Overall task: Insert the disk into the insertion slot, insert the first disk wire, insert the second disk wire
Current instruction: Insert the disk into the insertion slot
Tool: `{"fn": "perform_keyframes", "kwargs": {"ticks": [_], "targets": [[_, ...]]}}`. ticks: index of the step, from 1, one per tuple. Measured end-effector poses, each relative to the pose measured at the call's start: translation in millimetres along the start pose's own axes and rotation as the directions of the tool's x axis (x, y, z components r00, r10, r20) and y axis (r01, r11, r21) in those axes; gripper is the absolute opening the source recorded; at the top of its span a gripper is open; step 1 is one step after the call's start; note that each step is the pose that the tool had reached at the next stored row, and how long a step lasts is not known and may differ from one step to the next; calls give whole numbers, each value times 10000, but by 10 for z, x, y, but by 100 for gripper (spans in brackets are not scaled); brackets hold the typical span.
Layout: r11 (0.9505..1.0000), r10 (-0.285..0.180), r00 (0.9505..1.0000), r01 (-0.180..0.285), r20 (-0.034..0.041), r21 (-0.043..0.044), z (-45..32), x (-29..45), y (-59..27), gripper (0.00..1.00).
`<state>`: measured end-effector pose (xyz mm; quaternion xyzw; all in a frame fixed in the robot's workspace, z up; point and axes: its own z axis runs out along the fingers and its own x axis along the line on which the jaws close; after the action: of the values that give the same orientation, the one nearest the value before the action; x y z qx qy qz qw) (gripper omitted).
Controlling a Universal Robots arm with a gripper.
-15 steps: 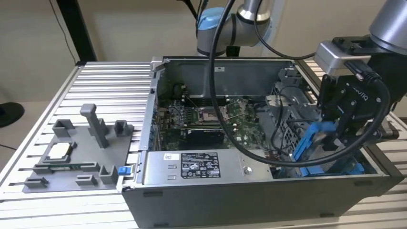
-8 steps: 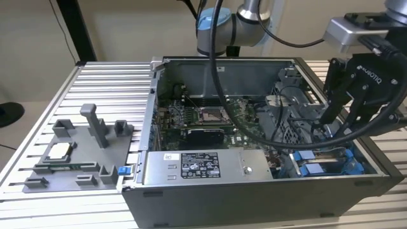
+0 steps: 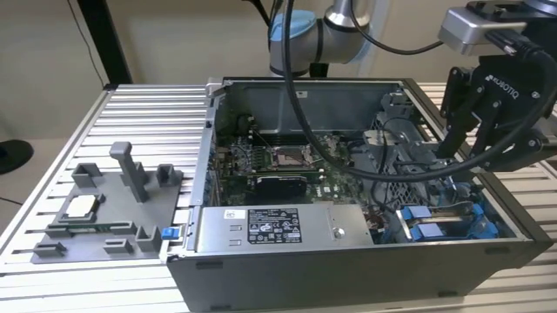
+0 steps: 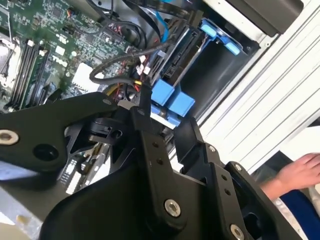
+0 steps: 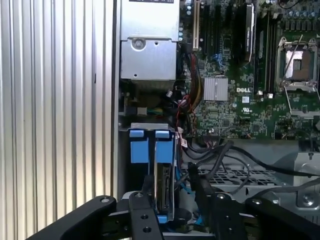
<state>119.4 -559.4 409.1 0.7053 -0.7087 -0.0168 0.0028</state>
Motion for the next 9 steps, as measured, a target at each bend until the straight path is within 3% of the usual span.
{"fn": "perform_keyframes", "kwargs": {"ticks": [4,9], "targets": [[9999,-2,10000,2,0,136,54,-73,29,100],[9996,-99,10000,99,-6,255,127,-75,51,100]]}}
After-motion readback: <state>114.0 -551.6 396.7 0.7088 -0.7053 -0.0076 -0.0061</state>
